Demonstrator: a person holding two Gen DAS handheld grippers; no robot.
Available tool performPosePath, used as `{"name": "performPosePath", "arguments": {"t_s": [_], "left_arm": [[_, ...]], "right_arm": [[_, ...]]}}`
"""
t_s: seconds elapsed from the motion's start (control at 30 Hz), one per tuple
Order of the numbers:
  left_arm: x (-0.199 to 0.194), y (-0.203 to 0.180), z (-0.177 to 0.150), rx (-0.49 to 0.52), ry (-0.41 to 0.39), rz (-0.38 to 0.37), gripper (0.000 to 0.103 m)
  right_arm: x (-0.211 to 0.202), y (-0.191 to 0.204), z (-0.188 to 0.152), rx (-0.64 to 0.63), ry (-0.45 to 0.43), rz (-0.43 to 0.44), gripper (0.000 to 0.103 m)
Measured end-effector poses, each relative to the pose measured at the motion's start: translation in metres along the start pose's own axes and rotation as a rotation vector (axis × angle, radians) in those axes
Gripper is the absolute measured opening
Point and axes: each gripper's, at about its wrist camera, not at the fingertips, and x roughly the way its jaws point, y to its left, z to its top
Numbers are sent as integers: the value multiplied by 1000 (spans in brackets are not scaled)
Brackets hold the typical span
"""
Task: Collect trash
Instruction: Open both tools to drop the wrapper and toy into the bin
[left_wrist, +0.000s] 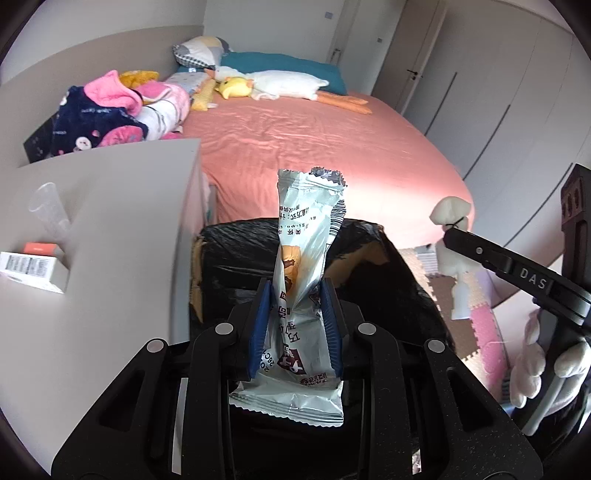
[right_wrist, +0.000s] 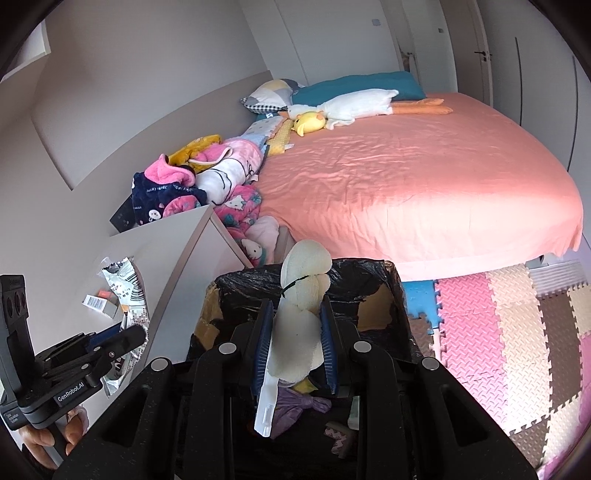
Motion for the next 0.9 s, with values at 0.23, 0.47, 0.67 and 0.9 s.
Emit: {"name": "performPosePath", "arguments": {"t_s": [0.23,0.47,0.67,0.9], "left_arm": [[0,1,-5,4,-20,-13,94],[-6,23,-3,-73,-27,29,96],[-9,37,-4,-83,-34,73,96],[-18,56,-9,-107,-48,133,96]], "right_arm": [[-18,1,4,-5,-110,-67,80],[-13,6,4,-9,-98,-59,80],[-8,20,2,-31,-86,-49,80],[5,45,-1,-72,-68,-19,80]]}}
